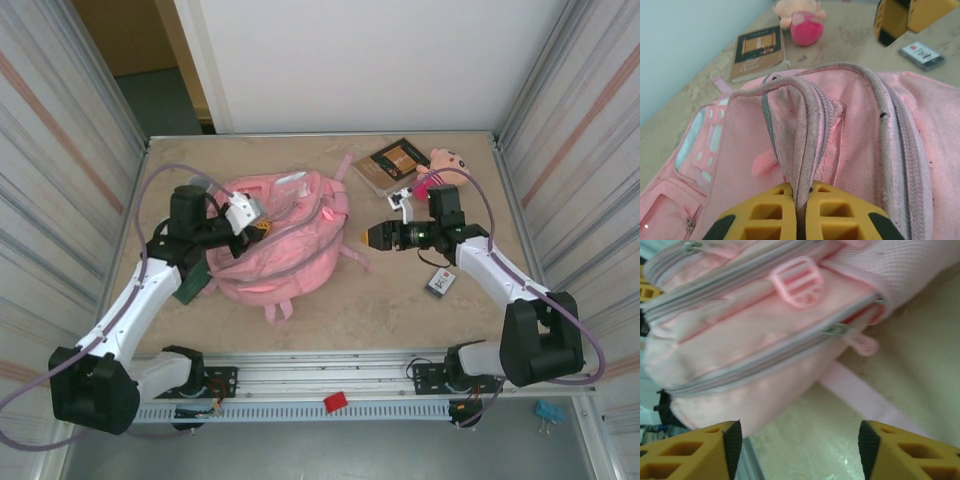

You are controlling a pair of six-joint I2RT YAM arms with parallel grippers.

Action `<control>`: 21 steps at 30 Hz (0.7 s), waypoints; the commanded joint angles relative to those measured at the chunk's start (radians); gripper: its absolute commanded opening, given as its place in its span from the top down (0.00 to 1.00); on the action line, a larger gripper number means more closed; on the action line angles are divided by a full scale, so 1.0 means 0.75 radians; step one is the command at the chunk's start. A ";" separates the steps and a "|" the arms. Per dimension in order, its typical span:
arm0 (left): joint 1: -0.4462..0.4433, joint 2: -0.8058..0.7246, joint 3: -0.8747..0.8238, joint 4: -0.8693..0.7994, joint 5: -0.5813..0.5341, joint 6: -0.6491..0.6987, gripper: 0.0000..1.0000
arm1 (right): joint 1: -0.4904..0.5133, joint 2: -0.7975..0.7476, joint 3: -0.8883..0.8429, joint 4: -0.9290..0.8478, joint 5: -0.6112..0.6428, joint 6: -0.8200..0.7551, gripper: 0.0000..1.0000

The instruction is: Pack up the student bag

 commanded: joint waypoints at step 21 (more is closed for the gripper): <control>0.058 -0.024 0.100 0.041 0.473 0.052 1.00 | 0.059 0.388 0.195 0.186 -0.422 -0.006 0.36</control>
